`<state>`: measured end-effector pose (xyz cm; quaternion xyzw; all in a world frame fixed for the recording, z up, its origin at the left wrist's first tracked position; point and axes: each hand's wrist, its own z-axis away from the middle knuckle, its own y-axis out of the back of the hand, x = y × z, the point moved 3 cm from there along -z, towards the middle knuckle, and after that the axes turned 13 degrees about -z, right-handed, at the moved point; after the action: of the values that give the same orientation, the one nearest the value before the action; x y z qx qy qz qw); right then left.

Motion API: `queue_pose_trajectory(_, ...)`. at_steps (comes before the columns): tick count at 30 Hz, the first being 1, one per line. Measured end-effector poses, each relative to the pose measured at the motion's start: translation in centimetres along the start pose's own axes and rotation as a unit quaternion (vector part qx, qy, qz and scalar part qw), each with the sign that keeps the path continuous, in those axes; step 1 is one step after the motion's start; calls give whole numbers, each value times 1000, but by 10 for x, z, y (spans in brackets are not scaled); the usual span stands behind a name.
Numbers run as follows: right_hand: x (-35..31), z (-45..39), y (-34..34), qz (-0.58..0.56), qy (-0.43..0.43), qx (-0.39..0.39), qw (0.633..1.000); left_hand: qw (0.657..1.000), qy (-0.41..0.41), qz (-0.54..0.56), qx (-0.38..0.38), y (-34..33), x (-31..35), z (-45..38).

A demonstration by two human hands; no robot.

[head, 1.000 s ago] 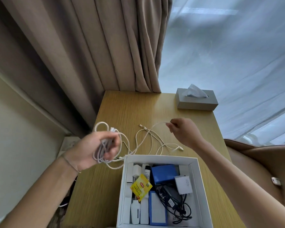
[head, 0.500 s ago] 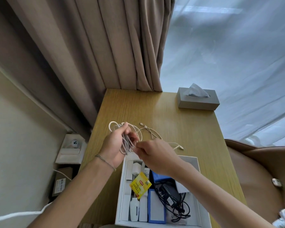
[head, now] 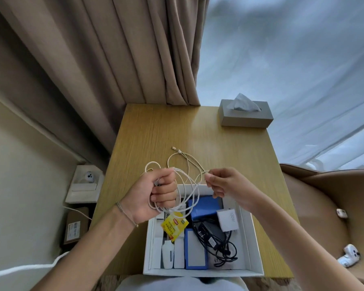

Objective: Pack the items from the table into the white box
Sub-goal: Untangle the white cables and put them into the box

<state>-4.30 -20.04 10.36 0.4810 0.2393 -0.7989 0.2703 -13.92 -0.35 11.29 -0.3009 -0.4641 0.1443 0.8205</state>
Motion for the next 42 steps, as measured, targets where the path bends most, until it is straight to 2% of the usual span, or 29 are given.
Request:
queue_pose_trajectory(4, 4, 6, -6, -81, -18, 19, 996, 997, 32, 4, -64, -7, -24, -6)
queue_pose_trajectory(7, 16, 14, -20, -203, -78, -34, 975, 992, 56, 17, -109, -12, -43, -11)
queue_pose_trajectory(10, 26, 23, -32, -271, -115, -64, 953, 992, 64, 12, -109, -11, -56, -15)
queue_pose_trajectory(12, 34, 25, -33, -257, -124, -34, 958, 995, 69, -16, -71, -8, -62, -18)
queue_pose_trajectory(15, 44, 28, -34, -193, -117, 22, 974, 984, 87, -120, 95, 2, -75, -19)
queue_pose_trajectory(17, 53, 29, -36, -154, -103, 57, 981, 954, 97, -187, 214, 5, -83, -18)
queue_pose_trajectory(19, 62, 29, -38, -122, -89, 87, 985, 906, 111, -298, 278, 6, -88, -14)
queue_pose_trajectory(21, 73, 29, -39, -80, -84, 101, 988, 867, 138, -401, 263, 5, -93, -12)
queue_pose_trajectory(24, 90, 27, -40, 7, -91, 93, 991, 824, 185, -503, 184, 7, -103, -11)
queue_pose_trajectory(26, 100, 24, -42, 63, -91, 92, 990, 762, 191, -596, 165, 13, -107, -11)
queue_pose_trajectory(29, 112, 19, -42, 190, -74, 117, 972, 648, 155, -724, 180, 22, -109, -12)
queue_pose_trajectory(30, 115, 17, -42, 243, -63, 122, 960, 625, 147, -745, 182, 24, -110, -12)
queue_pose_trajectory(34, 122, 9, -50, 366, -38, 123, 922, 579, 137, -783, 185, 29, -114, -14)
queue_pose_trajectory(39, 130, -1, -56, 430, -2, 120, 895, 604, 141, -770, 150, 29, -122, -17)
queue_pose_trajectory(41, 133, -3, -59, 453, 10, 113, 884, 580, 136, -788, 155, 28, -124, -18)
queue_pose_trajectory(42, 135, -4, -61, 473, 16, 110, 874, 549, 133, -809, 161, 30, -124, -18)
